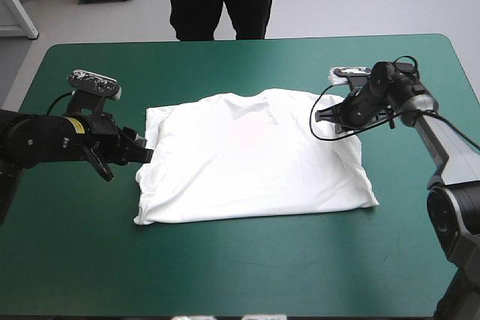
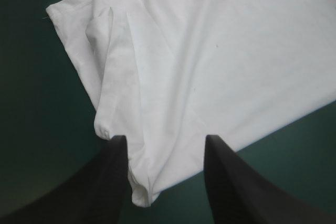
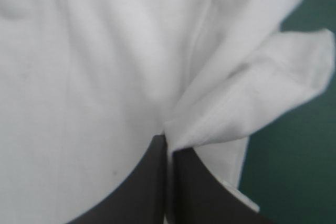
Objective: Fold the cloth
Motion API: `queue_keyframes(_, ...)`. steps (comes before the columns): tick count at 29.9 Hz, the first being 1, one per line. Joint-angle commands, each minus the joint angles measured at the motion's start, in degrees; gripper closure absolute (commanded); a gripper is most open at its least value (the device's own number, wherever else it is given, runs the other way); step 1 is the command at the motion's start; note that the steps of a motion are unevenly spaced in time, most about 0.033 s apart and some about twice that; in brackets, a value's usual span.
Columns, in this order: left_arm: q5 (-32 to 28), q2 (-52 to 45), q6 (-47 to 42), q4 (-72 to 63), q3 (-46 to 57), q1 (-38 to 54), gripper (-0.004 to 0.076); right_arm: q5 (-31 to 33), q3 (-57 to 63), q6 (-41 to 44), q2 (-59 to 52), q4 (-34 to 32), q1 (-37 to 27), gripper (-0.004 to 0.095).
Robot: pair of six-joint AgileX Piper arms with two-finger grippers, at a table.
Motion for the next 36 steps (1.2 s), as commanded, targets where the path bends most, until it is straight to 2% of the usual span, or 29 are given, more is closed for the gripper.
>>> queue_keyframes(1,-2.47,-0.99,-0.13,-1.15,-1.74,-0.43,0.0384,-1.57,-1.59,-1.07,-0.61,0.65,2.19,0.0925)
queue_keyframes(5,-1.55,-1.1,-0.26,-1.15,-1.74,-0.43,0.0384,-1.21,-1.59,-1.34,2.5,-0.95,3.85,0.0913)
queue_keyframes(7,-0.97,-1.1,-0.26,-1.15,-1.74,-0.43,0.0384,-1.09,-1.59,-1.48,3.62,-2.09,4.1,0.087)
queue_keyframes(10,-0.62,-1.1,-0.26,-1.15,-1.74,-0.43,0.0384,-1.2,-1.69,-2.9,3.85,-1.63,4.1,0.0723)
queue_keyframes(14,-0.3,-1.1,-0.26,-0.21,-1.74,-0.43,0.0384,0.94,-3.73,-2.9,3.15,-1.52,4.1,0.0432)
queue_keyframes(16,0.8,-1.1,-1.33,2.01,-1.74,-0.43,0.0384,2.36,-5.12,-2.9,1.7,-1.86,4.1,0.0355)
queue_keyframes(19,3.11,-1.1,-4.52,6.42,-1.74,-0.43,0.0384,4.55,-6.74,-2.16,-2.21,-5.22,4.1,0.0341)
queue_keyframes(28,3.11,-4.67,-9.92,6.6,-1.5,-0.43,0.0384,11.2,-6.66,6.08,-17.73,-23.45,4.1,0.034)
queue_keyframes(36,3.11,-6.17,-11.8,6.36,8.92,-0.43,0.0384,13.07,-5.82,8.45,-27.35,-25.01,4.1,0.0341)
